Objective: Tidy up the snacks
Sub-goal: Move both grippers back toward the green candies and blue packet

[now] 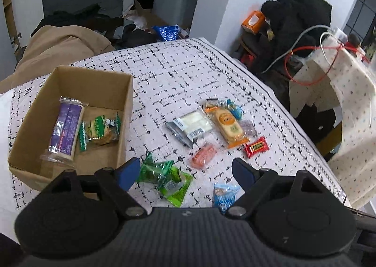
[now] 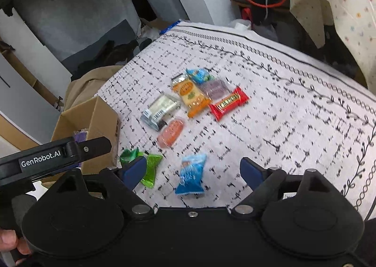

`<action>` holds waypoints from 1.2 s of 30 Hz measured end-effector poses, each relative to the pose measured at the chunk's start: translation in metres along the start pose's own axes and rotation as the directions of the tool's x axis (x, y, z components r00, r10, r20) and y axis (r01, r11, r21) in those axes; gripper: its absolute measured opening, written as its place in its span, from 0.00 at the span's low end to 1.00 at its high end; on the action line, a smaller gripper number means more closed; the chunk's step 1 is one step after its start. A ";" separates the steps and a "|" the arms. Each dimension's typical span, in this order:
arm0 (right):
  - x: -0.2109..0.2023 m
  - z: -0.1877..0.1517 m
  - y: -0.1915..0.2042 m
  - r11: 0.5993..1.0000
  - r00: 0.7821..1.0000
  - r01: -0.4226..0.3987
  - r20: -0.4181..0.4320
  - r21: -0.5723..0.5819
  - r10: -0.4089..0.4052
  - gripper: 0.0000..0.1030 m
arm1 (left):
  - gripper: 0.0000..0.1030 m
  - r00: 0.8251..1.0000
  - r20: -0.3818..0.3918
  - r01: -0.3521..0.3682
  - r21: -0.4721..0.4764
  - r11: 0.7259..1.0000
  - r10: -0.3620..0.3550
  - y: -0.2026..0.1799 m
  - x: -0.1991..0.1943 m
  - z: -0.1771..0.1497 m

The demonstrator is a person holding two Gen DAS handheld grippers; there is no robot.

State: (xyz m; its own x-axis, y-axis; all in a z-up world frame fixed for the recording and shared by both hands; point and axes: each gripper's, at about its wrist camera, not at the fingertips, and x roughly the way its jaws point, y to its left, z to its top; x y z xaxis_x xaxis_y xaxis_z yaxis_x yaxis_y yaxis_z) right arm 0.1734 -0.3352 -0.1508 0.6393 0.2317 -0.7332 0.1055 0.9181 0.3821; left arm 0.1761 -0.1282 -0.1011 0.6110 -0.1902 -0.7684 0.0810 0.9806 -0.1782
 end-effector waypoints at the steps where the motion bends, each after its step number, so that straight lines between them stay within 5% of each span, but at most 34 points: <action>1: 0.001 -0.002 -0.003 1.000 1.000 -0.003 -0.004 0.005 0.003 0.80 | 0.81 1.000 -0.008 0.000 0.006 1.000 0.000 -0.001 0.001 -0.002; 13: 0.032 -0.010 -0.023 0.992 0.993 -0.091 -0.062 0.087 0.097 0.60 | 0.62 0.993 -0.110 -0.033 0.039 0.999 0.037 -0.008 0.034 -0.020; 36: 0.073 -0.005 -0.043 0.967 0.970 -0.172 -0.138 0.187 0.199 0.58 | 0.52 0.968 -0.193 -0.157 0.031 0.987 0.160 -0.017 0.098 -0.028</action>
State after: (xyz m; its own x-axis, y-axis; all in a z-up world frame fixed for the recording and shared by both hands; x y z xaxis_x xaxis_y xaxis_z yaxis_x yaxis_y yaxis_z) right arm 0.2115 -0.3556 -0.2237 0.5366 0.4519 -0.7127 0.1345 0.7879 0.6009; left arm 0.2126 -0.1652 -0.1902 0.4527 -0.0366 -0.8909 0.0085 0.9993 -0.0367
